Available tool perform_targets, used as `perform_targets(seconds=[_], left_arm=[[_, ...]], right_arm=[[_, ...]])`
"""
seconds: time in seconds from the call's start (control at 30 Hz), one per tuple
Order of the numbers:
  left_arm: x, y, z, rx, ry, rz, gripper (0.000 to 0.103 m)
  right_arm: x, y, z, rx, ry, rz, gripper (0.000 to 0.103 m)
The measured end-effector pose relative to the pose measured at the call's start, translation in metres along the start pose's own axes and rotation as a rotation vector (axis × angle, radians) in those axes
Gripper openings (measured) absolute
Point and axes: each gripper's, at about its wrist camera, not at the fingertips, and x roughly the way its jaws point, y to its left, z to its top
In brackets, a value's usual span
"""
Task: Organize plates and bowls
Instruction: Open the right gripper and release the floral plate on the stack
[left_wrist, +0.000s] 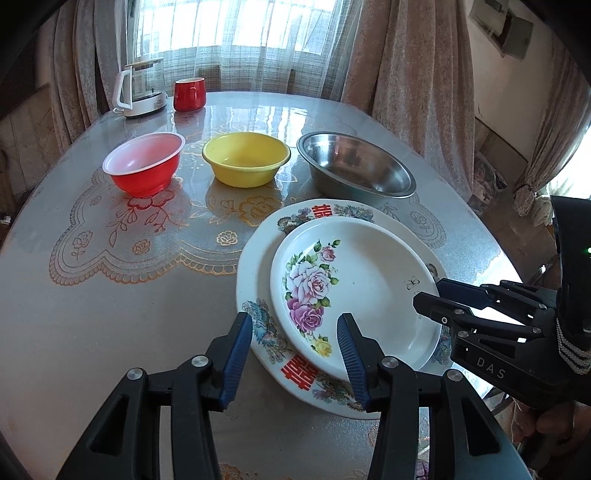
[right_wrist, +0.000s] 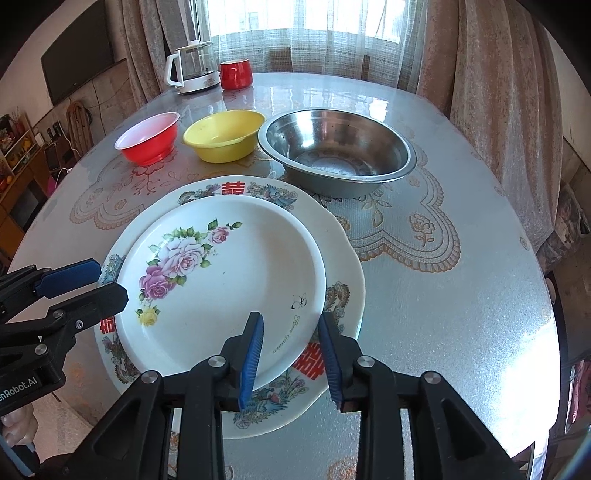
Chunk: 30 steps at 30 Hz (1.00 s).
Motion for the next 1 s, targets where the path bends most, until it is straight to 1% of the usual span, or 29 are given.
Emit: perform_targets(seconds=[0.17,0.3,0.57,0.67,0.83,0.93,1.0], left_arm=[[-0.003,0.004,0.000,-0.009,-0.017,0.054,0.049],[-0.002,0.007,-0.002,-0.016,-0.019,0.086,0.049],[0.002,0.015,-0.003,-0.045,-0.003,0.114,0.049],[0.003,0.017,-0.004,-0.051,0.000,0.103,0.049],[0.004,0.016,-0.004,-0.042,-0.006,0.107,0.049],[0.005,0.017,-0.003,-0.042,-0.002,0.106,0.049],[0.006,0.018,-0.002,-0.041,-0.002,0.113,0.049]], right_arm=[[-0.001,-0.002,-0.002,0.015,-0.015,0.020,0.032],[-0.003,-0.009,-0.002,0.064,-0.030,0.064,0.032],[-0.010,-0.026,0.001,0.173,-0.091,0.144,0.032],[-0.011,-0.033,0.002,0.213,-0.105,0.172,0.032],[-0.007,-0.044,0.000,0.272,-0.101,0.205,0.032],[-0.001,-0.051,0.000,0.317,-0.079,0.233,0.032],[0.002,-0.058,0.000,0.358,-0.071,0.271,0.033]])
